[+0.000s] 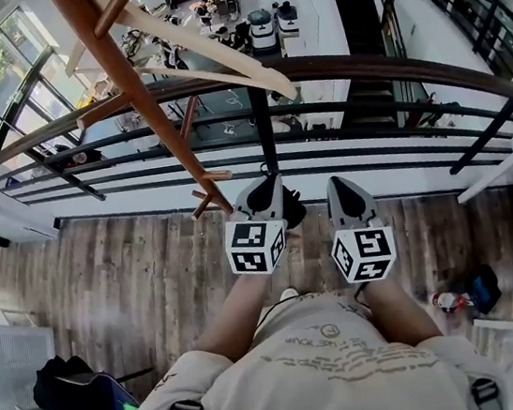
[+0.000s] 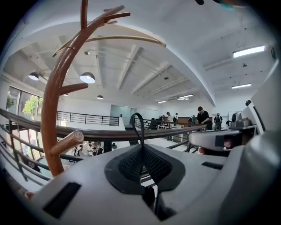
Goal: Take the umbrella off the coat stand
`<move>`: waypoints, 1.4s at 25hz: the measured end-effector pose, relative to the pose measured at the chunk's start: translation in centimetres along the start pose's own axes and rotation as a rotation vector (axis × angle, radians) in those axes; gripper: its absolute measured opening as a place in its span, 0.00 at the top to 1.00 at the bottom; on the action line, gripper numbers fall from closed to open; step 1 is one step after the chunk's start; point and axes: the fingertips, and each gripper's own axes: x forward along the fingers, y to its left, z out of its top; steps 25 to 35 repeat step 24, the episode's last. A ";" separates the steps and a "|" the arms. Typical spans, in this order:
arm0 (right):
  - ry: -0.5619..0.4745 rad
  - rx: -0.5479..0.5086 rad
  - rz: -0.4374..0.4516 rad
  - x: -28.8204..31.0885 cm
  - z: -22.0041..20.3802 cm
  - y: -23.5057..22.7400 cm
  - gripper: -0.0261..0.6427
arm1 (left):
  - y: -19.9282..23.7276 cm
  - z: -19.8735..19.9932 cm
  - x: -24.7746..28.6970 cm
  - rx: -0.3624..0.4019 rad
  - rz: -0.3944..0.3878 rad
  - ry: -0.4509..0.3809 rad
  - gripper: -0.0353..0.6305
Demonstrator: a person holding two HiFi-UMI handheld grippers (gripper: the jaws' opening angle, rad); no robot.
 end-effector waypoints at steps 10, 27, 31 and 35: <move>0.000 0.017 -0.031 0.3 -0.1 -1.0 0.96 | -1.4 0.0 1.3 0.029 -0.069 0.005 0.94; 0.002 0.019 -0.021 1.4 0.1 -0.7 0.96 | -0.7 0.5 1.4 0.026 -0.077 -0.002 0.94; 0.002 0.019 -0.021 1.4 0.1 -0.7 0.96 | -0.7 0.5 1.4 0.026 -0.077 -0.002 0.94; 0.002 0.019 -0.021 1.4 0.1 -0.7 0.96 | -0.7 0.5 1.4 0.026 -0.077 -0.002 0.94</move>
